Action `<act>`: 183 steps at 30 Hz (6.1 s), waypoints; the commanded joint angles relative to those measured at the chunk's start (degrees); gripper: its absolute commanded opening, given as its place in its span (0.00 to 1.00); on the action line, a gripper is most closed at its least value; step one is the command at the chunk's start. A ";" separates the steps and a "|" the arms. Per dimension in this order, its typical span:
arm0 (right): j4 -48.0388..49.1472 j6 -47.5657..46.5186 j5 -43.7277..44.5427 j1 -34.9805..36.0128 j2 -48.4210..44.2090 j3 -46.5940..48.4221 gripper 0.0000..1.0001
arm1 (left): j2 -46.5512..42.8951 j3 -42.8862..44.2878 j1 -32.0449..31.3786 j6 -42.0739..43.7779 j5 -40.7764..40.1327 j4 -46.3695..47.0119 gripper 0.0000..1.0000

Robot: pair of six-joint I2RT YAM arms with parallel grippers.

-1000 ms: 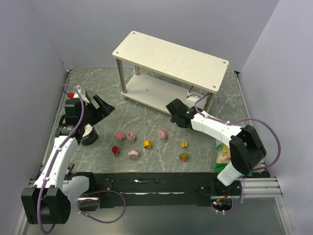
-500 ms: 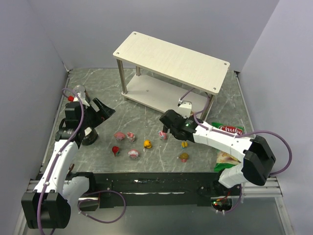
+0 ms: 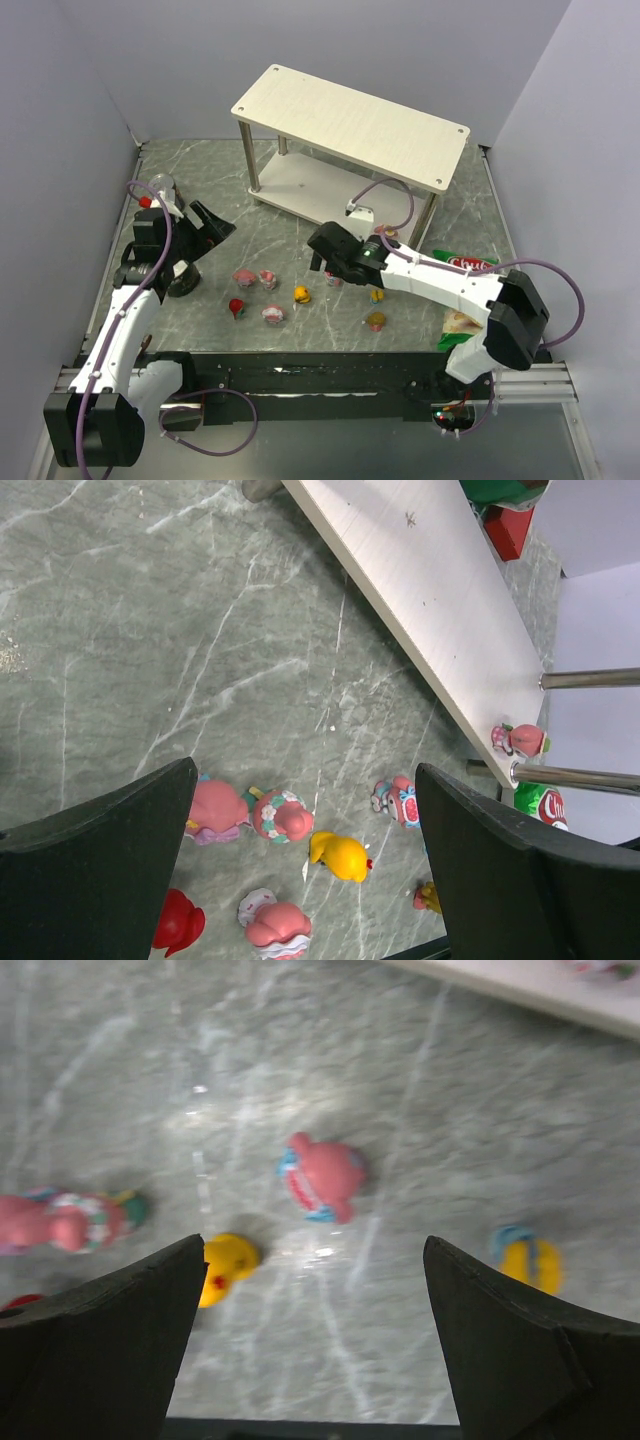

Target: Place and organize the plastic toys onto the shelf

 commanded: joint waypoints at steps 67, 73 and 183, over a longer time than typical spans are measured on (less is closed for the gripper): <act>-12.11 35.64 -0.84 -3.00 25.86 13.69 0.73 | 0.95 -2.16 -0.04 1.90 0.34 2.99 0.96; -11.14 32.74 -1.01 -2.82 25.95 14.04 0.50 | 0.87 -1.99 -0.12 1.99 0.26 2.73 0.96; 6.26 -24.57 -6.11 -20.75 23.40 20.46 0.40 | 2.45 -1.72 -0.04 2.60 -0.62 2.64 0.96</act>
